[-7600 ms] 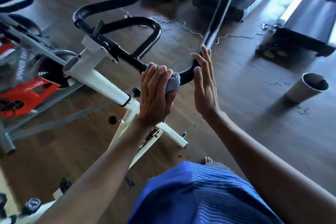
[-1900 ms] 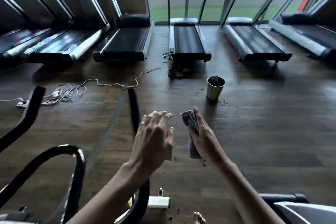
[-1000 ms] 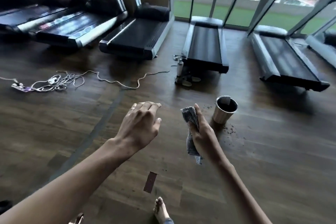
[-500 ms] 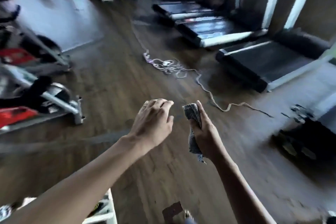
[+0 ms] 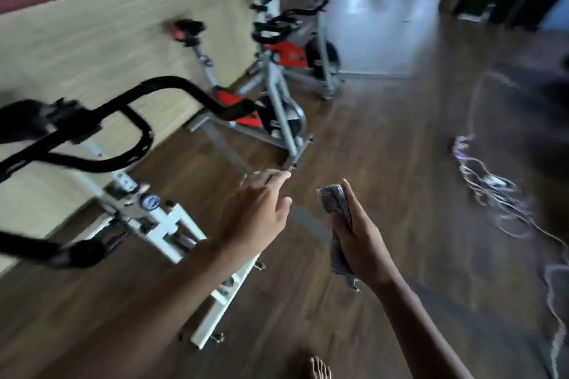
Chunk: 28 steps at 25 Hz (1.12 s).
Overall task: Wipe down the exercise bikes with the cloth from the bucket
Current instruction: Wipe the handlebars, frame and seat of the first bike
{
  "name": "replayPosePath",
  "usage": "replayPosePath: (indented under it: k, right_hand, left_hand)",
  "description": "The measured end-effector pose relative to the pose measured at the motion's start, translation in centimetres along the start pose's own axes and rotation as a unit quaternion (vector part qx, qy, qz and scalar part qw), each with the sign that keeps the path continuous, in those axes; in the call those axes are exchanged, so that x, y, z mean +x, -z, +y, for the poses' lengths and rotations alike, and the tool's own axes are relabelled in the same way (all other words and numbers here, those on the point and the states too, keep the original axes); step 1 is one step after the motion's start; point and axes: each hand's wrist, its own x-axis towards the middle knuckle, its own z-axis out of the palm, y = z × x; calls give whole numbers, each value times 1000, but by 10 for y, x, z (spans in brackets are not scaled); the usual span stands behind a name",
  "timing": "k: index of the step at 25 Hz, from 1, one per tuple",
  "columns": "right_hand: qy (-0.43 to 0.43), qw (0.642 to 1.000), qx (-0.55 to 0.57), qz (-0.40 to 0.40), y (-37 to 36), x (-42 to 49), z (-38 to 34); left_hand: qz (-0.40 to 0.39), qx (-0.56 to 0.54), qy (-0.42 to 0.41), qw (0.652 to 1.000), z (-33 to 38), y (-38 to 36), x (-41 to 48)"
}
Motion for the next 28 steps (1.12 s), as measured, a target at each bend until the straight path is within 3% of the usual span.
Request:
replayPosePath:
  k: [7, 13, 17, 22, 28]
  right_hand:
    - [137, 960, 16, -242, -64, 38, -44]
    - [245, 885, 55, -391, -139, 42, -100]
    - [291, 831, 82, -466, -173, 57, -118]
    - [351, 736, 92, -571, -218, 89, -131]
    - [396, 650, 120, -637, -241, 113, -132]
  left_hand:
    - [154, 55, 214, 963, -29, 56, -67]
    - [364, 100, 250, 892, -40, 86, -123]
    - [417, 79, 331, 843, -48, 77, -131]
    - [471, 58, 429, 769, -51, 55, -113]
    - [578, 5, 512, 635, -36, 38, -74]
